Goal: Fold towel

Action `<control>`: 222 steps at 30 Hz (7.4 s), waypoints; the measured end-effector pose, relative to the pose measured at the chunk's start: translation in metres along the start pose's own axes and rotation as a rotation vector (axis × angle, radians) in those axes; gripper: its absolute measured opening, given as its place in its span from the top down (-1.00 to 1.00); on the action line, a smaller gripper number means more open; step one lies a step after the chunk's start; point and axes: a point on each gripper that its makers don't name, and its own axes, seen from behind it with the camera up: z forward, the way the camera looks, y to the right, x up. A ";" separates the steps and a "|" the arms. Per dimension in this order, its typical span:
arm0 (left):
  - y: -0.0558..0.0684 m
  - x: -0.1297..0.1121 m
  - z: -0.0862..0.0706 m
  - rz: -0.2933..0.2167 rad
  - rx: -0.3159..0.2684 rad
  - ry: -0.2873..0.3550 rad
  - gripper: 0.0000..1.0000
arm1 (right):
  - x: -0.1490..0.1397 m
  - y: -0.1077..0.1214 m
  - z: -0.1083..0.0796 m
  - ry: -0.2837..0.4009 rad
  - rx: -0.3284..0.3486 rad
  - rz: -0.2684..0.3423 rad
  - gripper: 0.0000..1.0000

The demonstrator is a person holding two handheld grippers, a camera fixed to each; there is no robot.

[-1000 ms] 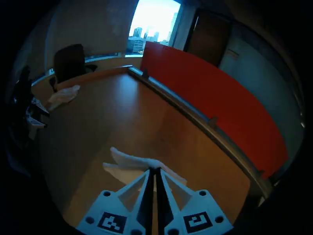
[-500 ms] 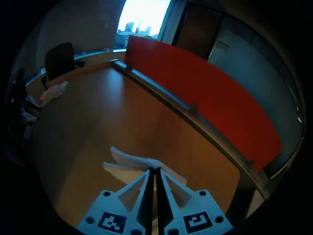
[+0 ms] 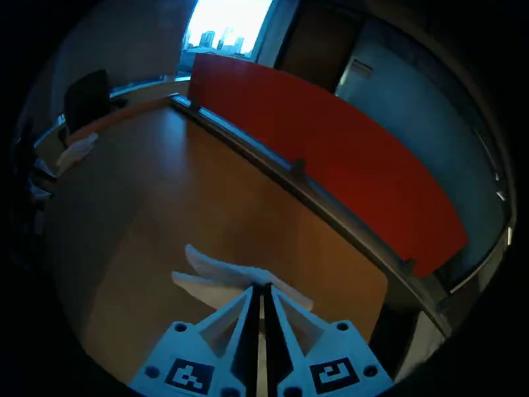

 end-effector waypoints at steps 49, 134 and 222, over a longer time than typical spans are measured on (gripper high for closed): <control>0.032 0.004 0.007 0.073 -0.043 -0.023 -0.55 | -0.197 0.011 -0.069 -0.178 -0.067 0.218 0.93; 0.035 0.001 0.006 0.095 -0.039 -0.035 -0.55 | -0.258 -0.001 -0.042 -0.238 -0.113 0.386 -0.86; 0.004 -0.009 -0.010 0.029 0.053 -0.052 -0.55 | -0.171 0.035 0.037 -0.135 -0.093 0.432 -1.00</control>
